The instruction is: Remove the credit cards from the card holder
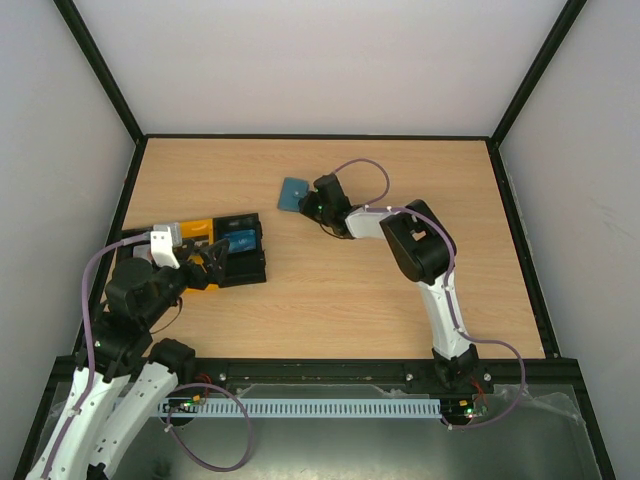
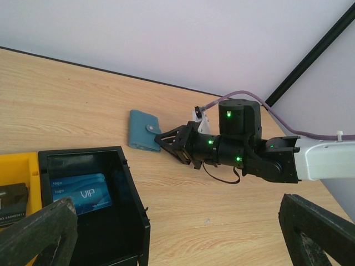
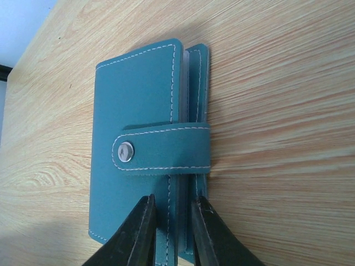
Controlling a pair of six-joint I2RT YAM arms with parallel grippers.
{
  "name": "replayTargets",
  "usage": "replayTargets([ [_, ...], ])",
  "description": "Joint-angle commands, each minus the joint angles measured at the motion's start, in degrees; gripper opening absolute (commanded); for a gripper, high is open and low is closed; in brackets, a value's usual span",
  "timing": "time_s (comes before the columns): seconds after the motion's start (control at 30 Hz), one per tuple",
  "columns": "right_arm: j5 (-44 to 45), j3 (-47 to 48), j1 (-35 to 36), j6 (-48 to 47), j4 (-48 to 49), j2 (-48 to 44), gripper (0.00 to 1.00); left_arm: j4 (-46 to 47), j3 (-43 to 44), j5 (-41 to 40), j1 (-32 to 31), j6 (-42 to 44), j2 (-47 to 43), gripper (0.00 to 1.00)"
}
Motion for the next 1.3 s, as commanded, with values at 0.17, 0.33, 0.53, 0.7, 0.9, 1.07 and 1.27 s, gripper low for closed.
replayTargets([
  [0.17, -2.56, 0.10, 0.63, 1.30, 2.12, 3.12, 0.14, 0.43, -0.54, -0.88, 0.25, -0.11, -0.39, 1.00],
  [0.33, -1.41, -0.81, 0.61, 0.86, 1.75, 2.99, 0.02, 0.36, -0.55, -1.05, 0.26, -0.06, -0.25, 1.00],
  [0.53, 0.76, -5.03, 0.31, -0.81, 2.86, 0.35, 0.02, 0.44, -0.44, -0.72, 0.23, -0.04, -0.41, 1.00],
  [0.7, -0.49, -6.81, 0.01, -3.26, 2.17, -1.59, 0.02, 0.30, -0.32, -0.78, 0.20, -0.03, -0.63, 1.00],
  [0.9, -2.22, -12.80, -0.50, -6.65, 2.81, -5.58, 0.02, 0.36, -0.31, -0.64, 0.26, 0.03, -0.81, 1.00],
  [1.07, -1.99, -19.60, -0.57, -10.14, 1.64, -10.88, 0.02, 0.06, -0.02, -0.62, 0.25, 0.04, 1.03, 1.00],
  [1.27, -4.70, -28.53, -0.64, -14.81, 0.68, -17.16, 0.02, 0.75, -0.12, 0.90, 0.19, 0.09, 1.57, 1.00],
])
